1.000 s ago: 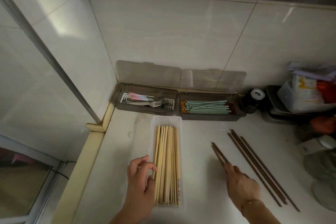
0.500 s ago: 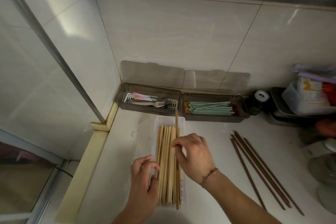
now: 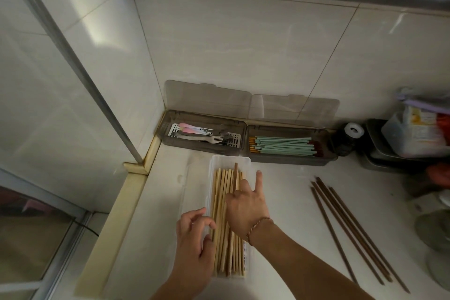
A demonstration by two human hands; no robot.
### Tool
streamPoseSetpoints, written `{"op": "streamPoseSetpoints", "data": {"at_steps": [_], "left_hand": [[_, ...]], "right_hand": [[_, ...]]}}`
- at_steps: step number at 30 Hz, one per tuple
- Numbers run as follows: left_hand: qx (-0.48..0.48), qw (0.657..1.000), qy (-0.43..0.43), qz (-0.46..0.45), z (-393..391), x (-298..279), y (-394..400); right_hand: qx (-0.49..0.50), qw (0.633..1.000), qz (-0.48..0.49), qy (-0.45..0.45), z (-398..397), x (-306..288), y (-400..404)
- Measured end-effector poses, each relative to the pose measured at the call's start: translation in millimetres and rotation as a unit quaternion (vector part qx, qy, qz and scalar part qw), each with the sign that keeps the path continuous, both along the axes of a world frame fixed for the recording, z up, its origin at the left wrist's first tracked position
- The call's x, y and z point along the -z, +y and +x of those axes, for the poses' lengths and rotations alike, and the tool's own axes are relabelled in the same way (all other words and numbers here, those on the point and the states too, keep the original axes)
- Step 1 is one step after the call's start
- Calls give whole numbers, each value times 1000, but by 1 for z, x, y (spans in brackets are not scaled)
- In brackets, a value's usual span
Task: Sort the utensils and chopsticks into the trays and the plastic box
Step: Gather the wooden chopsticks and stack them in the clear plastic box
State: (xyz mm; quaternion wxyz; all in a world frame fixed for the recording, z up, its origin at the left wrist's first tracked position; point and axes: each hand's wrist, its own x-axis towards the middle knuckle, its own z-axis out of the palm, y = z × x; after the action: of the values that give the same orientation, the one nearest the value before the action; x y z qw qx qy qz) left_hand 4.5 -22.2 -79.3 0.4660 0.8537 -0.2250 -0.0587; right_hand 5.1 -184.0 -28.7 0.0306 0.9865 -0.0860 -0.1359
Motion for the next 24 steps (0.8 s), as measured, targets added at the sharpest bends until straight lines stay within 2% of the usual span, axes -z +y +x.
{"op": "streamPoseSetpoints", "data": {"at_steps": [5,10,18,24], "left_hand": [[3,1000,0,-2,0,-1,0],[1,1000,-5,-13,0,-3,0],[1,1000,-1,-12,0,-3,-1],[-2,1000,-12,-23,0,-3,-1]], "right_hand": [[-5,999,-22,24,-1,-3,5],[23,1000,-17,-4,2,-12,5],[2,999,-36,33,2,-6,1],[-24,999,-24,-5,0,-1,-5]]}}
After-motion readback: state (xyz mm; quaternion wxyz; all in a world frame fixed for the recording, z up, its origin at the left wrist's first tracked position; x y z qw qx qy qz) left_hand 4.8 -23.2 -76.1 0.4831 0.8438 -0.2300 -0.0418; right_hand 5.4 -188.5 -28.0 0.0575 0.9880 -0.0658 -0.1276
